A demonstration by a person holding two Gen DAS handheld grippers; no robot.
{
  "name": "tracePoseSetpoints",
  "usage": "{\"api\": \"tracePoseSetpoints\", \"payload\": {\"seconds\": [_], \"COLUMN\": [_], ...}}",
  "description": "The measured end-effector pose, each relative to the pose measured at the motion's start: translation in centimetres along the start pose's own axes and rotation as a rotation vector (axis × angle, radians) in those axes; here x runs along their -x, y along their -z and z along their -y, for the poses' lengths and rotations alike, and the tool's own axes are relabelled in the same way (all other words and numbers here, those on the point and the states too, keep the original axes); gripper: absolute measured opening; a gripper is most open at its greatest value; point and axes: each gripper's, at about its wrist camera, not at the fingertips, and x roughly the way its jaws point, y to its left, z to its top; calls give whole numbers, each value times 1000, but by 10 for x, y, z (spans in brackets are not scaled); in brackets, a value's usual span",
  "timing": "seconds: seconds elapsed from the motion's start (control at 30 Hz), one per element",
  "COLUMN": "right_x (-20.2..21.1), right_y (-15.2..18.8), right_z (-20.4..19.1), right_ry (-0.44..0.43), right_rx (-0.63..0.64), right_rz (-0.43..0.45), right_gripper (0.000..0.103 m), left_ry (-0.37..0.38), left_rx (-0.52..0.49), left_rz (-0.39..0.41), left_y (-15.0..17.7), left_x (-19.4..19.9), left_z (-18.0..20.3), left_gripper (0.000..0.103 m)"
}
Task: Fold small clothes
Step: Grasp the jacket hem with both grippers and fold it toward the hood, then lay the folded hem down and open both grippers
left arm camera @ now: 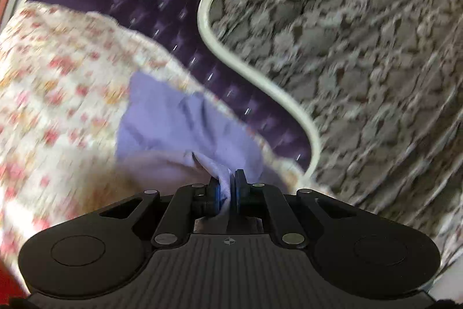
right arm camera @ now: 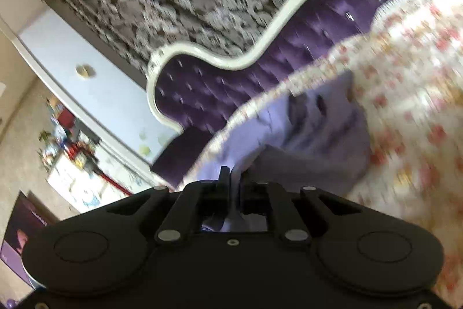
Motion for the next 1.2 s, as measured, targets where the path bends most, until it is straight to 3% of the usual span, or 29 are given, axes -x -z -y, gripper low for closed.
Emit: {"api": "tracePoseSetpoints", "payload": {"seconds": [0.23, 0.47, 0.67, 0.83, 0.97, 1.0, 1.07, 1.1, 1.13, 1.17, 1.2], "right_x": [-53, -144, -220, -250, -253, -251, -249, -250, -249, -248, -247], "right_y": [-67, -110, -115, -98, -94, -95, -97, -99, -101, -102, -103], "right_z": [4, 15, 51, 70, 72, 72, 68, 64, 61, 57, 54], "right_ry": [6, 145, 346, 439, 456, 454, 457, 461, 463, 442, 439], "right_rx": [72, 111, 132, 162, 161, 155, 160, 172, 188, 206, 218], "right_rz": [97, 95, 10, -52, -54, -54, -55, -50, -42, -45, -36], "right_gripper": [13, 13, 13, 13, 13, 14, 17, 21, 23, 31, 47], "left_ry": [3, -87, -251, -278, -251, -241, -228, -234, -254, -267, -277], "left_rx": [30, 119, 176, 255, 275, 276, 267, 251, 228, 192, 151], "left_rz": [74, 70, 0, -27, -42, -44, -31, 0, 38, 78, 103], "left_y": [-57, -101, -107, -100, -104, -106, -108, -110, -112, -114, -116], "left_x": [-46, -130, -195, -213, -209, -206, -205, -196, -192, -184, -178], "left_z": [14, -23, -69, -96, -98, -98, -98, -94, -87, -80, -72], "left_gripper": [9, 9, 9, 13, 19, 23, 44, 77, 97, 98, 98]}}
